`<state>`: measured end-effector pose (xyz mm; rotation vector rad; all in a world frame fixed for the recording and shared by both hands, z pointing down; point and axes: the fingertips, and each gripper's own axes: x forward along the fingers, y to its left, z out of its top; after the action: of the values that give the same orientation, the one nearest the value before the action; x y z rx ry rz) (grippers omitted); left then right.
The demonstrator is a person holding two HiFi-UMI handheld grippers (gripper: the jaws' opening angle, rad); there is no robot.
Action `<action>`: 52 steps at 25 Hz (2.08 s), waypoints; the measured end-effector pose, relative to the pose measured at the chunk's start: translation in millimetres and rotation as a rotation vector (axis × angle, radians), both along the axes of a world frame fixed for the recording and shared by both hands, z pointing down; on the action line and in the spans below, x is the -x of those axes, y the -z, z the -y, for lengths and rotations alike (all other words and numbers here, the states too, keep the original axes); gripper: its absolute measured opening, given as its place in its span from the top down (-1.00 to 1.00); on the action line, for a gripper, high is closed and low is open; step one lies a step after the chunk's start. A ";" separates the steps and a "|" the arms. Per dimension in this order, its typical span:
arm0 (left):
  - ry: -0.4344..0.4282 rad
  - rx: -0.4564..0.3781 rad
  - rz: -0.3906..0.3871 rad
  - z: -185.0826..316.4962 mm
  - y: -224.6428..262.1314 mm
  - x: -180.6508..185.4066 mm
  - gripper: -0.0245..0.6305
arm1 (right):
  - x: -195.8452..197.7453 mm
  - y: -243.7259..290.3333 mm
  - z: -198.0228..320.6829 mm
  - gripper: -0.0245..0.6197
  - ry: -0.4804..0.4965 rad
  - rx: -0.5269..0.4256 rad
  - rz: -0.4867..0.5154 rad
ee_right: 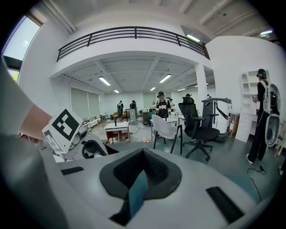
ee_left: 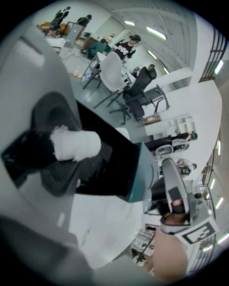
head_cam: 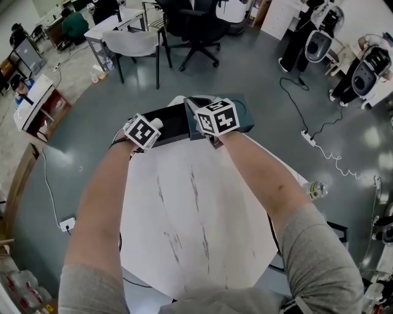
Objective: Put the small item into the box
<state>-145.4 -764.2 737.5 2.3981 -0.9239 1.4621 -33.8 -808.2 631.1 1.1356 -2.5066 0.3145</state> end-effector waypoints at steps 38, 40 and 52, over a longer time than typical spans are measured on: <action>0.137 -0.138 -0.223 -1.9 67.9 7.5 0.16 | 2.1 22.7 -22.7 0.91 -0.029 -0.001 -0.007; 0.162 -0.150 -0.257 -4.7 77.6 9.0 0.17 | 1.0 28.2 -26.1 0.91 -0.035 -0.003 -0.007; 0.271 -0.206 -0.435 -42.7 140.3 26.6 0.65 | 4.2 72.8 -61.1 0.91 -0.099 0.004 0.021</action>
<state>-171.9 -721.6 597.3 2.4575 -1.2649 0.7403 -37.9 -747.1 558.3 1.2639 -2.4708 0.3599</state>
